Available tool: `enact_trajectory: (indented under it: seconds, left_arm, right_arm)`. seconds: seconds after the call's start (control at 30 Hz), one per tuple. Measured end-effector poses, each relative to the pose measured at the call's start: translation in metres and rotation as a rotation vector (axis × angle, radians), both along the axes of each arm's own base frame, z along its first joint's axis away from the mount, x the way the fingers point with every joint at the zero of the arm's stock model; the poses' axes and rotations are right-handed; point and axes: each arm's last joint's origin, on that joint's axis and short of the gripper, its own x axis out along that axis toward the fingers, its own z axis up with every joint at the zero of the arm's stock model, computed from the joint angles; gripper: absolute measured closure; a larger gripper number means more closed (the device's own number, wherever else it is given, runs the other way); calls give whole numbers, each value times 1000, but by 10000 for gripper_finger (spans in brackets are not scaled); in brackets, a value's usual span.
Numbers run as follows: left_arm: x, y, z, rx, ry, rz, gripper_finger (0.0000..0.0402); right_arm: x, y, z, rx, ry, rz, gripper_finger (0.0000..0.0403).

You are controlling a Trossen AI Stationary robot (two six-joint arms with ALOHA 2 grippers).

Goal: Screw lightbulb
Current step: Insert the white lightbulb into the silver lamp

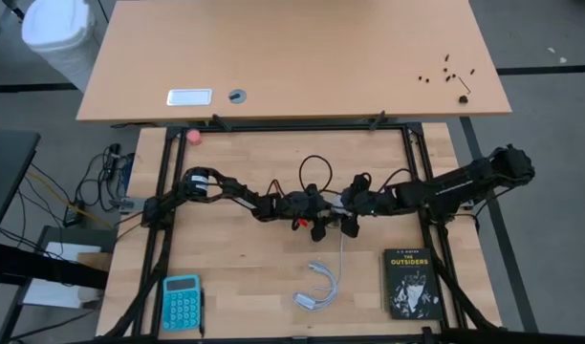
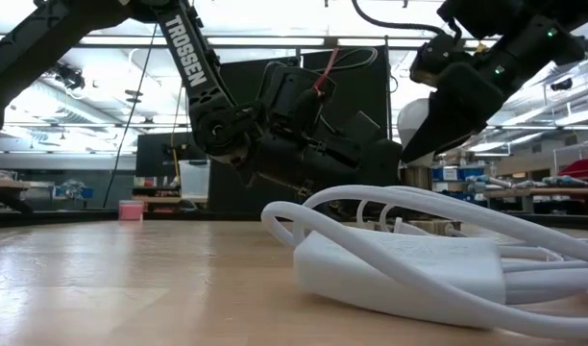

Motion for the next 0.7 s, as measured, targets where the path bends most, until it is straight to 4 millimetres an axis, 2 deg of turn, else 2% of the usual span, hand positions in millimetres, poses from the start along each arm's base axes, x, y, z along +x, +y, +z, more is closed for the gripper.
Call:
enact_trajectory:
  seconds: [0.53,0.7]
  left_arm:
    - [0,0,0,-1,0,-2,198]
    - [0,0,0,0,0,-3,198]
  right_arm:
    - [-1,-5,-2,57,26,16,95]
    - [4,-7,12,43,64,23,95]
